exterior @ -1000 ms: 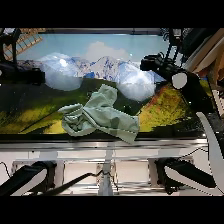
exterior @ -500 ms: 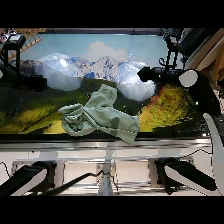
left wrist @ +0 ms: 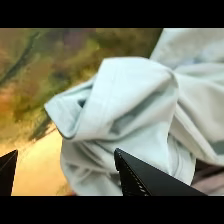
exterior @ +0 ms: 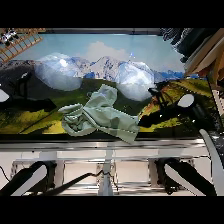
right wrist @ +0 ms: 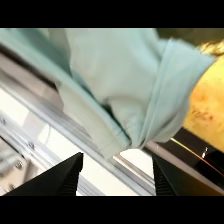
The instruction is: Fold the clothes and pants, and hang the long-sleeved shirts on hangers.
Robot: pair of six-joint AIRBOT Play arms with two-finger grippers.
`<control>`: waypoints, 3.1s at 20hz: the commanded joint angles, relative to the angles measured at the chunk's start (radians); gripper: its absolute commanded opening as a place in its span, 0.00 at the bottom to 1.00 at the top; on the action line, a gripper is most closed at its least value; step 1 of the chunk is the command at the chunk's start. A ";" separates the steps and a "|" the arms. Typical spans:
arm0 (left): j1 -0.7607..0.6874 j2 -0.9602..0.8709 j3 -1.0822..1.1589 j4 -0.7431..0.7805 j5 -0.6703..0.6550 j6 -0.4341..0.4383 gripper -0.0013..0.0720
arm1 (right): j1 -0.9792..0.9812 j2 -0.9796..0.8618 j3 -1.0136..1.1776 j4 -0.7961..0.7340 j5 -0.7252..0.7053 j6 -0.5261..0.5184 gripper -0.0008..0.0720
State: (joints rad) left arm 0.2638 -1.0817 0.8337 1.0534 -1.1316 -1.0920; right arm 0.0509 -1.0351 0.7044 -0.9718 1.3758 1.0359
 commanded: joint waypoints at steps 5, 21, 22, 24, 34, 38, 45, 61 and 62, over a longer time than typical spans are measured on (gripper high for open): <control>0.063 -0.199 -0.067 -0.262 0.089 0.164 0.97 | 0.329 -0.001 -0.102 -0.258 -0.222 -0.109 0.72; -0.031 -0.317 -0.063 -0.463 -0.026 0.270 0.03 | 0.355 -0.093 -0.060 -0.204 -0.297 -0.104 0.03; -0.022 -0.308 -0.045 -0.460 -0.056 0.270 0.03 | 0.355 -0.093 -0.027 -0.237 -0.268 -0.082 0.03; 0.007 -0.267 0.030 -0.461 -0.146 0.270 0.03 | 0.354 -0.085 0.075 -0.291 -0.191 -0.054 0.03; 0.110 -0.033 0.333 -0.460 -0.226 0.216 0.03 | 0.355 -0.119 0.243 -0.152 0.053 -0.134 0.55; 0.106 -0.032 0.330 -0.460 -0.230 0.216 0.03 | 0.391 -0.214 0.179 -0.010 -0.017 -0.251 0.49; 0.106 -0.032 0.330 -0.460 -0.250 0.216 0.03 | 0.498 -0.351 0.210 -0.016 -0.175 -0.291 0.49; 0.187 -0.030 0.879 -0.594 -0.335 0.131 0.03 | 0.520 0.067 0.934 -0.808 -0.005 0.263 0.03; 0.202 -0.030 0.975 -0.716 -0.334 0.131 0.03 | 0.520 0.130 1.024 -0.807 -0.068 0.291 0.03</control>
State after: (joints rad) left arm 0.4370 -1.1126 1.5814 0.5163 -1.4517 -0.9340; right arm 0.5716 -1.0786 1.4796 -1.5589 1.3357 1.1549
